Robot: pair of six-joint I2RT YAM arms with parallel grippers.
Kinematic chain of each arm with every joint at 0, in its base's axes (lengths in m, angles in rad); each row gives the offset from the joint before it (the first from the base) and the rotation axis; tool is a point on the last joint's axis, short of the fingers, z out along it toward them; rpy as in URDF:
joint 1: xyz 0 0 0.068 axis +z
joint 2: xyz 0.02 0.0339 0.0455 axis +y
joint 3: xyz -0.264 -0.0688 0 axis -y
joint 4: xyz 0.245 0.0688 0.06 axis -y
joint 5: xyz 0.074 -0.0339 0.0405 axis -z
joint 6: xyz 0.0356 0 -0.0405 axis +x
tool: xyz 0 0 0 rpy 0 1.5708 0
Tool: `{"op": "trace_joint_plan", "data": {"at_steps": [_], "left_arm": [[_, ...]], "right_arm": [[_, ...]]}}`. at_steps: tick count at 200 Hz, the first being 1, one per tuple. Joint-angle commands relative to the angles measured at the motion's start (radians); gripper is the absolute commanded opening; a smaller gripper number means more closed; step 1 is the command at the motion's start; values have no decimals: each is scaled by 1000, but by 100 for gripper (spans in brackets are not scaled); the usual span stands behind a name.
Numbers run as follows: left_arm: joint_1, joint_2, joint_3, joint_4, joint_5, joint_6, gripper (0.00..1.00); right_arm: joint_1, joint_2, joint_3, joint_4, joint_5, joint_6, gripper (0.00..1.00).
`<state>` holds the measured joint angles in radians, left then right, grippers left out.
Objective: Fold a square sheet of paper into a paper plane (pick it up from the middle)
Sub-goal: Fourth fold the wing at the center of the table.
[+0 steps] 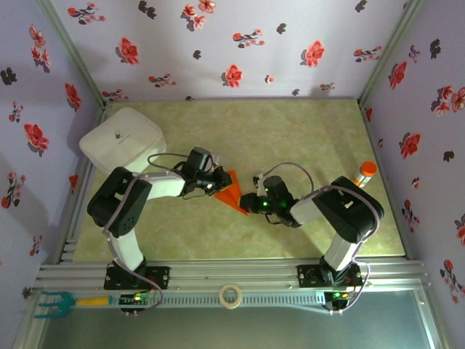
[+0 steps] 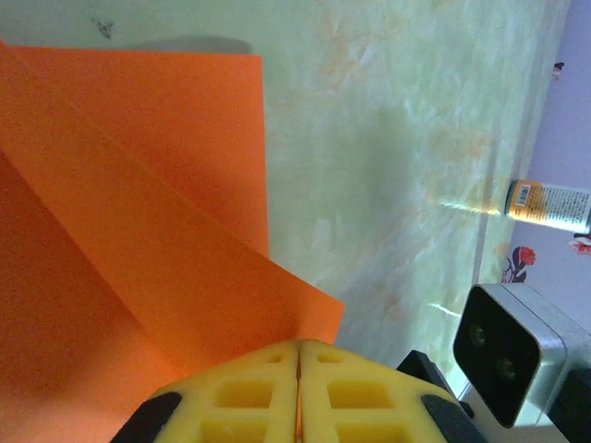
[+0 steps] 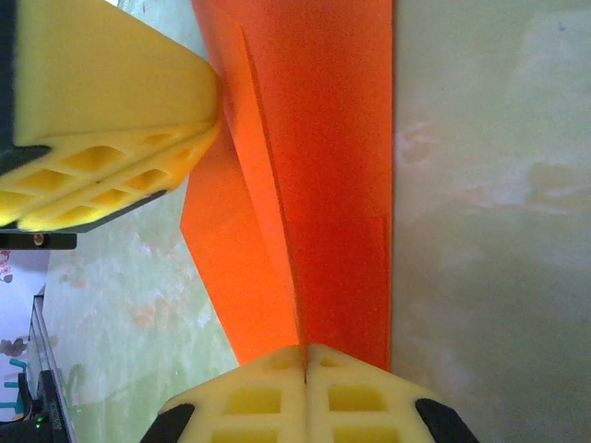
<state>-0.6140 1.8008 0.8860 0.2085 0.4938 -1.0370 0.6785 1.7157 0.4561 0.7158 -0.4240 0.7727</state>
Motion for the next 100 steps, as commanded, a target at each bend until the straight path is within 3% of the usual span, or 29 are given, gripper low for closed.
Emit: {"op": "trace_joint_plan", "data": {"at_steps": [1,100], "left_arm": [[-9,27,28,5,16,16,10],[-11,72,42,2,2,19,10]], "right_arm": [[-7,25,-17,-7,-3,21,6],[-10,19,10,-83,-10,23,8]]}}
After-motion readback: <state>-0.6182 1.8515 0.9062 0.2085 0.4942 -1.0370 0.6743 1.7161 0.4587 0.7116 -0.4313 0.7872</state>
